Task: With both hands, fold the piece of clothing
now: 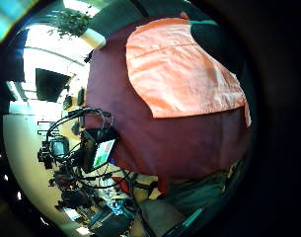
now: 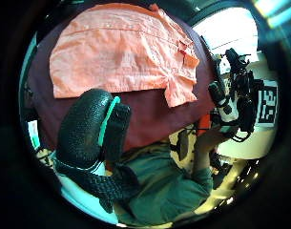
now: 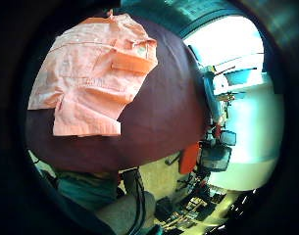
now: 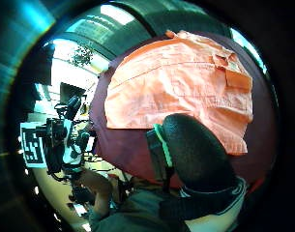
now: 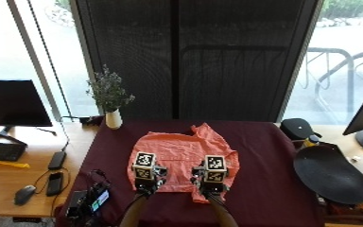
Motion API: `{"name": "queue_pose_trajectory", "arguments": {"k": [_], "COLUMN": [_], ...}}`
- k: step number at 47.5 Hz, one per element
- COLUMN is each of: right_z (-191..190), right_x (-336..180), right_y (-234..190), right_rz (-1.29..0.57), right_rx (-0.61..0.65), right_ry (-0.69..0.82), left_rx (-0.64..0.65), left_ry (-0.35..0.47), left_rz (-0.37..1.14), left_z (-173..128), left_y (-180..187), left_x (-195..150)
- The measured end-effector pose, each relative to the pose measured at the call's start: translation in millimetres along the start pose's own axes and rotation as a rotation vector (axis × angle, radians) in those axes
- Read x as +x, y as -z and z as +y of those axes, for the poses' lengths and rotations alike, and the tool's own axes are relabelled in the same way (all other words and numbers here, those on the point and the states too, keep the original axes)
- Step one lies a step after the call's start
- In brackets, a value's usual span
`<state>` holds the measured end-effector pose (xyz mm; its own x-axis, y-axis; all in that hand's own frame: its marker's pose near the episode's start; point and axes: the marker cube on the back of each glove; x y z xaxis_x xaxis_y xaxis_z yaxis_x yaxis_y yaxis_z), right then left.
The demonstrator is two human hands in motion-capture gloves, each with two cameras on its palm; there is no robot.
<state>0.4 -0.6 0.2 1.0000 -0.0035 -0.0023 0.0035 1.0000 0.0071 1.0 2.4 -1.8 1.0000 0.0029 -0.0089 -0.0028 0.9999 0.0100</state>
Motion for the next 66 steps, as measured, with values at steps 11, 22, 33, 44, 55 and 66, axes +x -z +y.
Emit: {"name": "queue_pose_trajectory", "arguments": {"k": [11, 22, 33, 44, 55, 66], "right_z": [8.7, 12.5, 7.5, 9.3, -1.0, -11.6], "right_x": [-8.0, -13.1, -0.5, 17.6, 33.0, 32.8], "right_y": [10.9, 7.4, 2.7, -7.1, -59.0, -100.1], "right_rz": [-0.011, -0.014, -0.022, -0.041, -0.062, -0.021], "right_rx": [0.091, 0.082, 0.003, -0.088, -0.287, -0.37], "right_ry": [0.032, 0.071, 0.074, 0.101, 0.13, 0.131], "left_rx": [0.05, 0.013, 0.027, 0.017, -0.145, -0.252], "left_ry": [-0.005, 0.007, -0.004, 0.011, 0.014, -0.004], "left_rz": [-0.001, -0.003, -0.004, 0.01, -0.016, -0.075], "left_z": [6.3, 8.0, -1.6, 1.0, -18.5, -3.3], "left_y": [-2.4, -2.7, -5.2, -12.1, -65.5, -70.7], "left_x": [1.8, 1.5, -1.4, -8.5, -18.7, -5.2]}}
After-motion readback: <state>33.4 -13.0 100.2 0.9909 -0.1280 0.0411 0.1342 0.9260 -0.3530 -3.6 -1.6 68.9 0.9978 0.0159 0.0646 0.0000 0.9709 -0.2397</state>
